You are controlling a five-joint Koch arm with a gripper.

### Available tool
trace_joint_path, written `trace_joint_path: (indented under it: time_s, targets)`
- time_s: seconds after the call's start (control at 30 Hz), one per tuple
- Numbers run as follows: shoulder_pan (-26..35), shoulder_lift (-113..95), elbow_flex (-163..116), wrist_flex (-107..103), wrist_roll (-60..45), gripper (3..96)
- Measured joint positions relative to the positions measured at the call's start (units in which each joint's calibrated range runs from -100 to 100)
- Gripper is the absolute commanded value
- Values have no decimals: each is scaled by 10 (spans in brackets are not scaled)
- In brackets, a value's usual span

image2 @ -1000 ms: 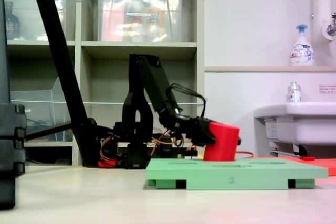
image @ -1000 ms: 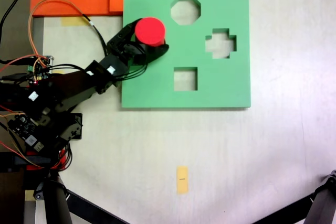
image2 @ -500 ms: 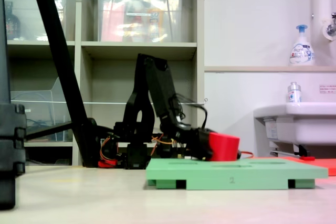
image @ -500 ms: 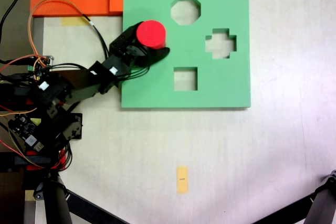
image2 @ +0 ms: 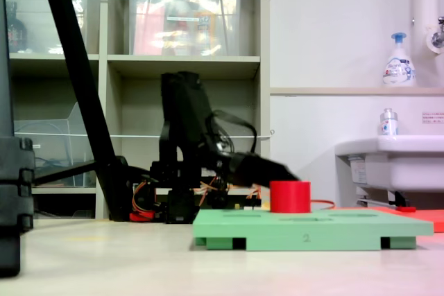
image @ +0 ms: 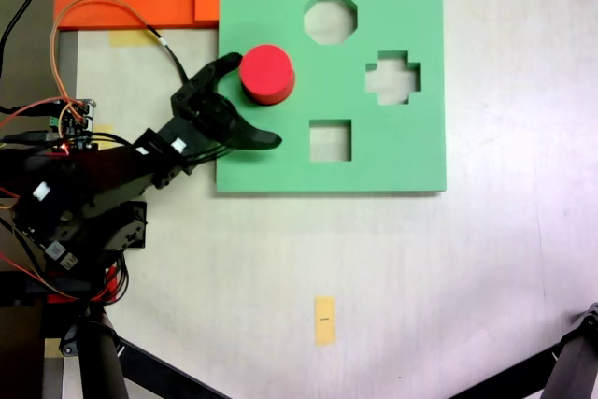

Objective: Put the cylinder block into the corresponding hole

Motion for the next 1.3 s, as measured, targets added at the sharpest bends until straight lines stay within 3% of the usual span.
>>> trace_joint_path:
  time_s: [0.13,0.3,0.53,0.7,1.0,1.3]
  targets:
    - [-26,-365,49,-316,-28,633]
    - [-77,-434,312,-693,-124,469]
    - [-186,-434,358,-702,-360,461]
    - [-258,-435,262,-651,-420,472]
    - [-261,-436,-136,-619,-445,487]
    - [-249,-436,-153,-583,-445,487]
